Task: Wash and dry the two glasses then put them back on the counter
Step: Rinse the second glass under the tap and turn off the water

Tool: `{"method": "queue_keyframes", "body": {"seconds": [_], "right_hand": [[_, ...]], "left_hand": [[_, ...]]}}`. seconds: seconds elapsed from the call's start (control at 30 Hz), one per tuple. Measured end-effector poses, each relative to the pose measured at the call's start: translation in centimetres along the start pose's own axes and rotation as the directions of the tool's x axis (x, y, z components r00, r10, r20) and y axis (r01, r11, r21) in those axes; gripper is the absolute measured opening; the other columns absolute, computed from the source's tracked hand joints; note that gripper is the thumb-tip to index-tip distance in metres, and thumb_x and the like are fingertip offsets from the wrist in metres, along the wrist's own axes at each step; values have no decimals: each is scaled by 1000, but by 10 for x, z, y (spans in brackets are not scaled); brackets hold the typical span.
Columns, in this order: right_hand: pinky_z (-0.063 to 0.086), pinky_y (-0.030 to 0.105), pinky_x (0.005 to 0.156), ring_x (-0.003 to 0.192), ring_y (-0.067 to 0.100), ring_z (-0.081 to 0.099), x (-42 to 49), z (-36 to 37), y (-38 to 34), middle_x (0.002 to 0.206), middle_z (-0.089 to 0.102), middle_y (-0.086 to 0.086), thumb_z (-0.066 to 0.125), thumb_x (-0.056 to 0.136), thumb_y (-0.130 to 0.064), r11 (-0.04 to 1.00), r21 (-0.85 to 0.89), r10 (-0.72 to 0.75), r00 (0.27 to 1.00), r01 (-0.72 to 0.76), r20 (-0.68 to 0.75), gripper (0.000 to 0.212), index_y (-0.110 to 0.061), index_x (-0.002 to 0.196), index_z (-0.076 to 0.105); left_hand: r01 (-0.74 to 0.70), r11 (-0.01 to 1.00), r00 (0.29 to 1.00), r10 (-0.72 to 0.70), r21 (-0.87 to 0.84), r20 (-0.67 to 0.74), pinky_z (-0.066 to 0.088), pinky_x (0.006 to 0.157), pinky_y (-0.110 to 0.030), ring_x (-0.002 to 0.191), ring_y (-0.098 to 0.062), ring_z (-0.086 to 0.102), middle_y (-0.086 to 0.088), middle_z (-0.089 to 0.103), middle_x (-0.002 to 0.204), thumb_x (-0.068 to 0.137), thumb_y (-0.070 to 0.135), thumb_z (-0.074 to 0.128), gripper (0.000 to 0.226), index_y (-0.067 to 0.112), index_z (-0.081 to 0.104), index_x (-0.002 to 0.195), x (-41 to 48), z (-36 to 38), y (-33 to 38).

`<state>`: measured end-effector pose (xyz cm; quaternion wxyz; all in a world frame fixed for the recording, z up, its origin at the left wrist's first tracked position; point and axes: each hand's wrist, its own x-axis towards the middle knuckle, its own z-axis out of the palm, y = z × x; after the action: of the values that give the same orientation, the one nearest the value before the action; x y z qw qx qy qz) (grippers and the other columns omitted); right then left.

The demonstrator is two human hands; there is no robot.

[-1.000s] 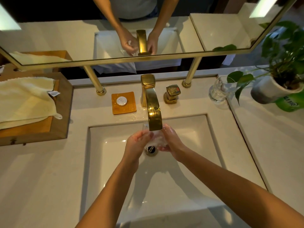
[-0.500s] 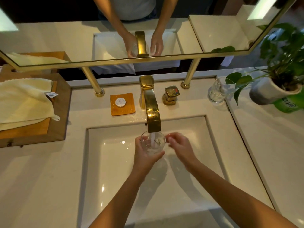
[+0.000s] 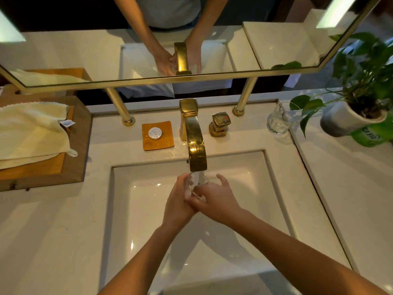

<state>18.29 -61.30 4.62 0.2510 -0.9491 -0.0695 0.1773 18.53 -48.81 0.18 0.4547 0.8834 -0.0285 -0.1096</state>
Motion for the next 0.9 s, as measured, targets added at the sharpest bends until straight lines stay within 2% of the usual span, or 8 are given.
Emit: {"method": "queue_keyframes", "body": {"seconds": [0.1,0.2,0.33,0.5,0.6,0.67,0.77,0.9], "right_hand": [[22,46,116,104,14,63,7,11,-14,99,72,2,30,98,-54,991,106,89,996,-87,-17,50,-20,110,64],[41,35,102,90,14,64,3,7,-10,94,72,4,41,99,-44,983,181,28,998,-16,-61,41,-16,101,70],[27,33,111,84,11,65,4,-13,8,84,74,1,23,102,-45,1000,21,-20,998,22,-66,53,-21,100,70],[47,31,89,83,16,63,10,-7,-8,87,70,6,25,102,-48,998,37,48,996,-45,-71,57,-15,94,71],[43,31,96,80,13,62,4,-9,0,83,70,3,32,102,-46,998,55,-22,993,29,-120,53,-16,87,72],[34,30,103,78,12,60,10,-10,1,78,67,0,29,101,-49,998,56,19,999,-17,-45,56,-15,86,71],[43,32,96,84,17,62,18,1,-9,87,68,6,30,101,-50,982,111,145,987,-152,75,56,-11,96,71],[54,34,91,94,17,66,16,4,13,100,69,5,56,95,-27,904,402,45,966,-149,255,24,-10,107,70]], "left_hand": [[-17,1000,995,20,26,-97,56,77,-28,101,-18,62,-5,59,120,82,22,72,62,17,36,132,-2,9,3],[24,1000,998,-25,-4,-57,50,70,-21,96,-15,60,-2,58,120,80,22,73,65,16,35,131,4,5,2],[51,998,999,-51,-45,-13,53,75,-23,96,-11,58,4,54,113,66,28,84,77,20,37,127,4,12,7],[51,998,992,-55,-34,-117,57,81,-37,101,-21,62,-5,60,114,83,25,67,50,14,43,126,-1,28,10],[0,998,997,6,70,-83,56,85,-34,108,-16,57,-3,53,124,78,28,72,62,11,44,131,5,23,-1],[6,999,998,-3,48,-65,56,85,-31,105,-15,59,-3,55,120,78,29,73,62,11,45,130,4,27,0],[78,996,995,-81,-43,-65,57,76,-29,95,-17,65,-5,63,105,83,22,68,50,11,44,126,1,33,1],[103,995,995,-103,-6,-17,57,63,-28,83,-13,63,2,59,95,71,21,77,58,21,41,117,5,18,-8]]}}
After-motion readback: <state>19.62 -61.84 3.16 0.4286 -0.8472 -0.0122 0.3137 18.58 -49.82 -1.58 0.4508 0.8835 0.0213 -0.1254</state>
